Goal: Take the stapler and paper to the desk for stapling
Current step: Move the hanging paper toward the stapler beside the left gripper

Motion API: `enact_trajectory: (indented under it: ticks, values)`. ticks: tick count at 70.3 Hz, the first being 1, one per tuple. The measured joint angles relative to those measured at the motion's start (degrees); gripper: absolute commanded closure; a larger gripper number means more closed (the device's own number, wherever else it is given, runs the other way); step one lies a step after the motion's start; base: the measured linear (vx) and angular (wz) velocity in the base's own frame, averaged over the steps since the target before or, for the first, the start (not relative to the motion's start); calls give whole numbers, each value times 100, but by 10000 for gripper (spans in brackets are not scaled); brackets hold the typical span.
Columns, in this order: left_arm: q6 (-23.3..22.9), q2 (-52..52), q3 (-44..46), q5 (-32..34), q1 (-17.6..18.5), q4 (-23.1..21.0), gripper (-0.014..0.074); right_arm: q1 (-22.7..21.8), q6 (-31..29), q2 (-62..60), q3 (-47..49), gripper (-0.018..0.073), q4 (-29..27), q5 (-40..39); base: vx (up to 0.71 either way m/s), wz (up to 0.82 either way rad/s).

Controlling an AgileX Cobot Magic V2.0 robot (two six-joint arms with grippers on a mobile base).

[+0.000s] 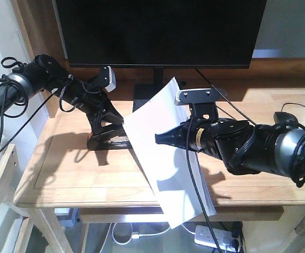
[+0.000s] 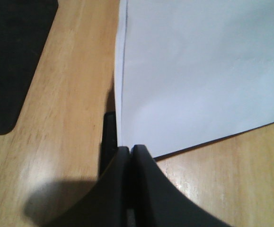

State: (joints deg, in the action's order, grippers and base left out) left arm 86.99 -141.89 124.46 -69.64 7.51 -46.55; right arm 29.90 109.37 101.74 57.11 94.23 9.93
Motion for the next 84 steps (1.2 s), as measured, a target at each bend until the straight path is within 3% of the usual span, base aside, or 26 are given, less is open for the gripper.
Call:
enact_trajectory:
  ticks: [13, 23, 64, 84]
  values:
    - [0, 0, 0, 0, 0, 0, 603, 0, 925, 0, 0, 562, 405, 56, 0, 0]
    - [0, 0, 0, 0, 0, 0, 603, 0, 1131, 0, 0, 562, 418, 179, 0, 0]
    - [0, 0, 0, 0, 0, 0, 603, 77, 1154, 196, 6, 562, 434, -60, 0, 0]
    - [0, 0, 0, 0, 0, 0, 603, 102, 686, 127, 6, 562, 445, -276, 0, 0]
